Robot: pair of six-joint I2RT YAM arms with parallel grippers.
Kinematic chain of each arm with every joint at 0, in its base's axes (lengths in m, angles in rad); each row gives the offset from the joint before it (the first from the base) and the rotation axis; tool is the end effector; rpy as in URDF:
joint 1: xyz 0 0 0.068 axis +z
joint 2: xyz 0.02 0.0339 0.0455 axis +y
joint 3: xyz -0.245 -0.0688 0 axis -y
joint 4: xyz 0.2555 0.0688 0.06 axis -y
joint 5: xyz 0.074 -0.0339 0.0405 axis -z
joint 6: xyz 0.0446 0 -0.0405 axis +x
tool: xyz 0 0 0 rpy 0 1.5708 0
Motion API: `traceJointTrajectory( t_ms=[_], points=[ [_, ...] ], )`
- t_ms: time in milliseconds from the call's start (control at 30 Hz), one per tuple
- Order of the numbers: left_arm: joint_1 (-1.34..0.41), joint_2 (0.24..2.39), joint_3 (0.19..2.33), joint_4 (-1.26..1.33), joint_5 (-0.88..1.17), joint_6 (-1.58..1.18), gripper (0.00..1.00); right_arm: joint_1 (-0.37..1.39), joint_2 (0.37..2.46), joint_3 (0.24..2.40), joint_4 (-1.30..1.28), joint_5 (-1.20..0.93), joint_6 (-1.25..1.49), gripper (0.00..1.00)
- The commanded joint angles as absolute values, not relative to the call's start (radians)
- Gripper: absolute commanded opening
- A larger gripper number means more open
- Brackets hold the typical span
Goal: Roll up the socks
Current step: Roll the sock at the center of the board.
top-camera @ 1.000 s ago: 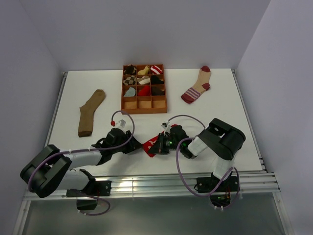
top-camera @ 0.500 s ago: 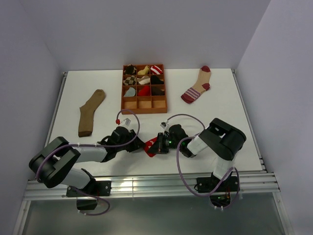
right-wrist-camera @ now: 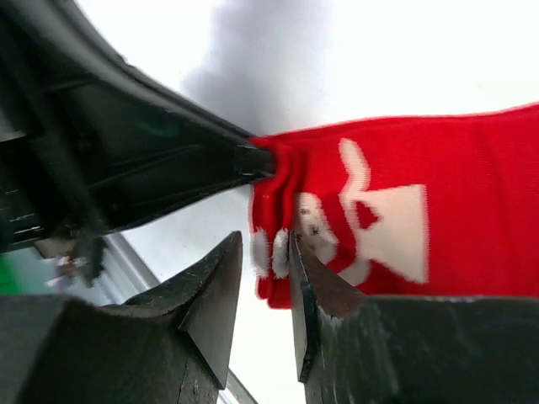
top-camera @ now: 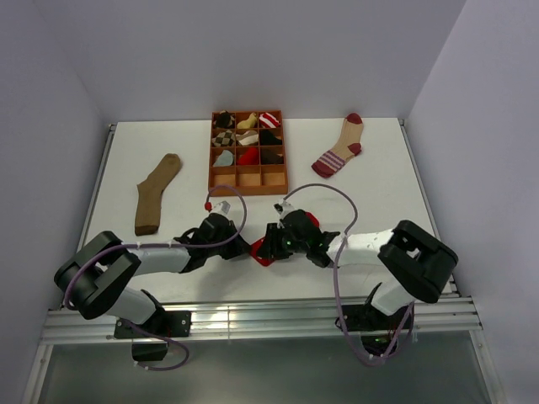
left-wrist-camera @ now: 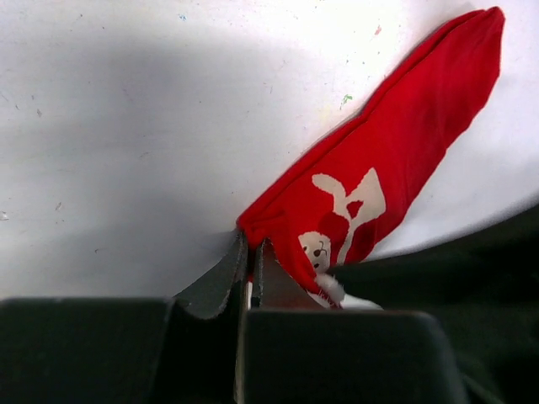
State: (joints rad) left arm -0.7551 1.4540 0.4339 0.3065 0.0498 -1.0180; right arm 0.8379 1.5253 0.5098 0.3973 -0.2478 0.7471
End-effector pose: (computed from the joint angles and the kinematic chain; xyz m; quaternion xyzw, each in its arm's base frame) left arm 0.1921 -0.1839 0.0929 -0.1089 0.9028 -0.3363 0.2451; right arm 0.1859 0.2229 0.1048 -0.0966 0.8784 0.4011 0.2412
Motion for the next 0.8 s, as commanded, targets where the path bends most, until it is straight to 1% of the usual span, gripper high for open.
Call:
traceJointTrajectory(
  t_ms=[0,67,400,467,567,667,700,767],
  points=[
    [-0.769,1.483,0.446,0.097,0.005,-1.005,0.01,0.937,1.444,0.595,0.189,-0.008,0.618,0.36],
    [-0.770,1.483,0.463,0.087,0.005,-1.008,0.01,0.971,1.437,0.614,0.158,0.081,0.608,0.37],
    [-0.778,1.482,0.522,0.018,0.005,-1.009,0.01,1.101,1.528,0.658,0.107,0.251,0.591,0.37],
    [-0.778,1.480,0.526,0.006,-0.025,-1.009,0.01,1.127,1.548,0.664,0.101,0.285,0.589,0.37],
    [-0.778,1.477,0.532,0.003,-0.022,-1.009,0.01,1.152,1.580,0.672,0.089,0.330,0.604,0.36],
    [-0.779,1.459,0.531,0.003,-0.021,-1.017,0.01,1.163,1.595,0.655,0.106,0.336,0.627,0.24],
    [-0.778,1.453,0.531,0.003,-0.025,-1.019,0.01,1.163,1.600,0.646,0.110,0.334,0.635,0.10],
    [-0.778,1.428,0.528,-0.026,-0.037,-1.023,0.06,1.161,1.601,0.628,0.121,0.331,0.659,0.00]
  ],
)
